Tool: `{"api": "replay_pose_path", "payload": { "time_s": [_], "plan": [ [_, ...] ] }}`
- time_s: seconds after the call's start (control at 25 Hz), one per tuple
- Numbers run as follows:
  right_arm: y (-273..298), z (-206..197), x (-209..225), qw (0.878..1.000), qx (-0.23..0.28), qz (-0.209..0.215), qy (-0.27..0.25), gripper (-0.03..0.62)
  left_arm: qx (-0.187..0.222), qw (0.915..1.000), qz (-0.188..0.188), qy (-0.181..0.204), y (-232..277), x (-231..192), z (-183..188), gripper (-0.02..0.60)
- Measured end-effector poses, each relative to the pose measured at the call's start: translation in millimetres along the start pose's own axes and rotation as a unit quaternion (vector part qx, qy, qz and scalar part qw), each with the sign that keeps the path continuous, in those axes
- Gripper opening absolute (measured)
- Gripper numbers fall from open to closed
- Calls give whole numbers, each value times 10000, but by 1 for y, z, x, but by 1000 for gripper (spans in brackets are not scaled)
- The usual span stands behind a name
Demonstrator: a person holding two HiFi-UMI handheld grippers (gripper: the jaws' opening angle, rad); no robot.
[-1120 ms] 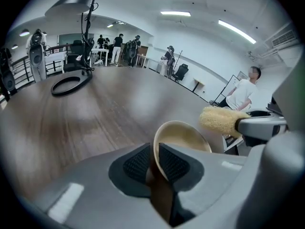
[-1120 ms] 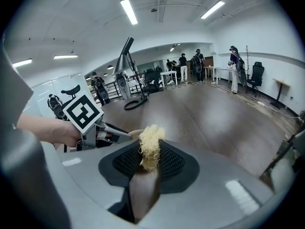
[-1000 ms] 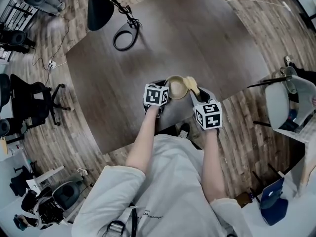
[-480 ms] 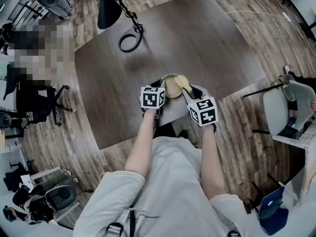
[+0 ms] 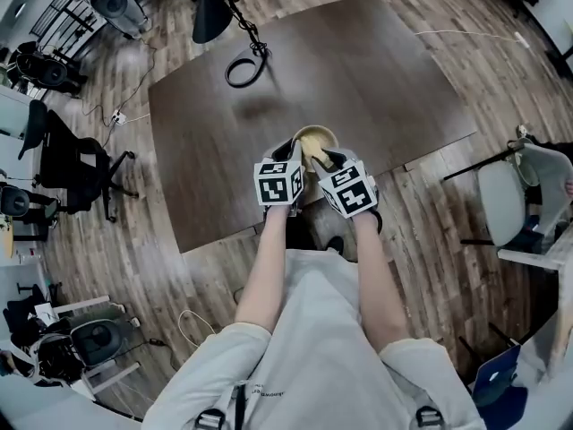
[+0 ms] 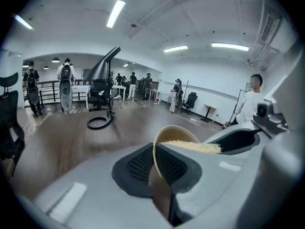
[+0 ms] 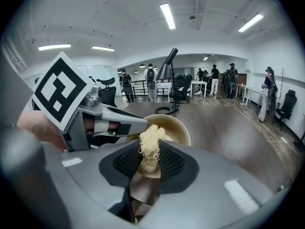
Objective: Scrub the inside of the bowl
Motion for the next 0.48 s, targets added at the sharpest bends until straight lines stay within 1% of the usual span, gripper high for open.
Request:
{"api": "replay_pose_path", "payload": {
  "time_s": [0.12, 0.32, 0.48],
  "plan": [
    [-5, 0, -8, 9999, 114, -94, -30, 117, 42, 10000, 30, 53, -12, 6, -7, 17],
    [-10, 0, -4, 9992, 320, -165, 168, 117, 51, 9998, 123, 115, -24, 8, -12, 17],
    [-12, 8, -8, 9982, 473, -260, 248, 117, 88, 9995, 209, 221, -33, 5, -10, 17]
  ]
}}
Point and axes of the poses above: the fingertips, and each gripper's own axes: y forward along the fingers, x to its right, z out of its top, the point moved 6 cm from there along -y, backward along the fingers, and after that the axes turned 7 degrees about -x, right-handed, at the moved point
